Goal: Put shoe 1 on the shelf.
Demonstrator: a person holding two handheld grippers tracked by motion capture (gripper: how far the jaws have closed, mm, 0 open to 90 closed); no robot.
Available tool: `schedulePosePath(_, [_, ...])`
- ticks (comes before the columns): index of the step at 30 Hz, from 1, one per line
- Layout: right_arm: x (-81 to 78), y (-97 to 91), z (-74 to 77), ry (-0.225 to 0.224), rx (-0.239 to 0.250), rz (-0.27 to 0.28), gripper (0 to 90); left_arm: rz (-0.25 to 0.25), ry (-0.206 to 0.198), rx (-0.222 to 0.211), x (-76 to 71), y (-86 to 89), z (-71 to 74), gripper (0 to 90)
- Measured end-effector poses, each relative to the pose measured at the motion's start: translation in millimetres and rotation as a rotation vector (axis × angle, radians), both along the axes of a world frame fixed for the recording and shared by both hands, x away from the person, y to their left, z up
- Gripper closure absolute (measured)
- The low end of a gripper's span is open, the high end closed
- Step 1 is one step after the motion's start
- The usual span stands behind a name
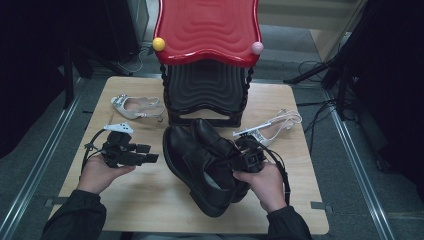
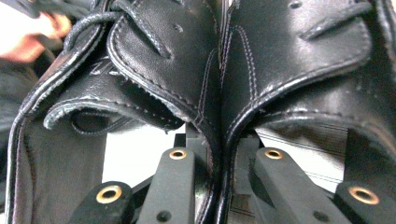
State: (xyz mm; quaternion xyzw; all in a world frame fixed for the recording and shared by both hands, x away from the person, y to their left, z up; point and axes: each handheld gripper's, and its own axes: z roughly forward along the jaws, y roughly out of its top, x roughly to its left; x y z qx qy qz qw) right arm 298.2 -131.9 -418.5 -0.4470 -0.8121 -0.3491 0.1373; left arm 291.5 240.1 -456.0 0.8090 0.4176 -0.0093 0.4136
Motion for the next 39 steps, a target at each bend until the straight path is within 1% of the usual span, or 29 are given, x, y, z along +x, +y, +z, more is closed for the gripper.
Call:
schedulePosePath(2, [2.4, -2.0, 9.4, -0.007, 0.019, -0.005, 83.3, -0.002, -0.001, 0.004, -0.4, 0.0, 0.0, 40.9])
schedulePosePath(5, [7.0, -4.6, 26.4, -0.032, 0.037, -0.011, 83.3, 0.000, -0.004, 0.000, -0.3, -0.4, -0.2, 40.9])
schedulePosePath(7, [11.3, -6.0, 39.3, -0.052, 0.046, -0.028, 83.2, 0.003, -0.002, -0.003, 0.2, -0.6, -0.6, 40.9])
schedulePosePath(8, [13.1, -6.6, 43.3, -0.057, 0.049, -0.037, 83.3, -0.001, 0.001, -0.002, 0.4, -0.6, -0.7, 40.9])
schedulePosePath(9, [17.4, -7.4, 49.3, -0.068, 0.057, -0.049, 83.3, 0.000, -0.001, -0.003, 0.6, -0.7, -0.8, 40.9])
schedulePosePath(11, [24.0, -7.6, 56.6, -0.083, 0.072, -0.068, 83.2, -0.002, -0.002, -0.003, 0.7, -1.0, -0.8, 40.9])
schedulePosePath(13, [30.9, -6.8, 65.0, -0.093, 0.075, -0.097, 83.2, -0.004, -0.003, -0.002, 0.8, -0.9, -0.7, 40.9])
schedulePosePath(15, [39.8, -4.2, 71.8, -0.123, 0.082, -0.127, 83.2, -0.002, -0.003, -0.001, 0.8, -1.1, -0.8, 40.9])
schedulePosePath(18, [53.9, -2.3, 77.4, -0.132, 0.099, -0.166, 83.2, -0.004, -0.002, 0.001, 0.8, -1.3, -1.1, 40.9])
schedulePosePath(19, [57.6, -1.7, 78.6, -0.135, 0.102, -0.168, 83.1, -0.005, -0.003, 0.003, 0.9, -1.6, -1.3, 40.9])
schedulePosePath(20, [62.8, -1.3, 80.0, -0.136, 0.113, -0.189, 83.2, -0.006, -0.002, 0.002, 0.9, -1.8, -1.4, 40.9])
schedulePosePath(22, [68.3, 0.3, 82.3, -0.147, 0.118, -0.213, 83.1, -0.008, -0.001, -0.002, 1.2, -2.1, -1.8, 40.9])
schedulePosePath(25, [77.8, 2.4, 82.7, -0.160, 0.140, -0.262, 83.1, -0.012, 0.001, -0.001, 1.7, -2.5, -2.1, 40.9])
schedulePosePath(27, [82.9, 3.8, 82.4, -0.170, 0.141, -0.297, 83.1, -0.014, 0.002, -0.001, 1.6, -2.8, -2.2, 40.9])
schedulePosePath(28, [85.2, 5.4, 82.3, -0.181, 0.137, -0.317, 82.9, -0.016, 0.002, 0.001, 1.6, -2.9, -2.2, 40.9])
schedulePosePath(31, [91.0, 11.0, 79.0, -0.234, 0.127, -0.389, 83.0, -0.029, 0.002, 0.008, 1.4, -3.5, -2.6, 41.4])
schedulePosePath(32, [93.9, 12.1, 76.9, -0.234, 0.135, -0.418, 83.0, -0.032, 0.003, 0.007, 1.6, -3.7, -2.8, 41.5])
schedulePosePath(33, [98.3, 13.5, 74.8, -0.250, 0.134, -0.436, 83.0, -0.033, 0.004, 0.006, 1.6, -3.8, -2.8, 41.5])
schedulePosePath(34, [101.2, 14.5, 73.3, -0.248, 0.143, -0.464, 83.0, -0.036, 0.002, 0.006, 1.8, -3.8, -3.0, 41.7])
schedulePosePath(35, [103.6, 15.5, 72.1, -0.254, 0.149, -0.474, 82.9, -0.035, 0.004, 0.007, 1.8, -4.1, -3.2, 41.7])
schedulePosePath(37, [107.8, 20.0, 68.1, -0.272, 0.153, -0.511, 82.9, -0.036, 0.008, 0.004, 2.0, -4.2, -3.9, 41.9])
schedulePosePath(38, [108.1, 21.9, 66.6, -0.284, 0.153, -0.525, 82.9, -0.037, 0.007, 0.005, 2.4, -3.8, -3.9, 42.0])
schedulePosePath(39, [106.7, 25.2, 62.9, -0.315, 0.157, -0.548, 82.8, -0.035, 0.003, 0.006, 2.3, -3.4, -3.5, 42.2])
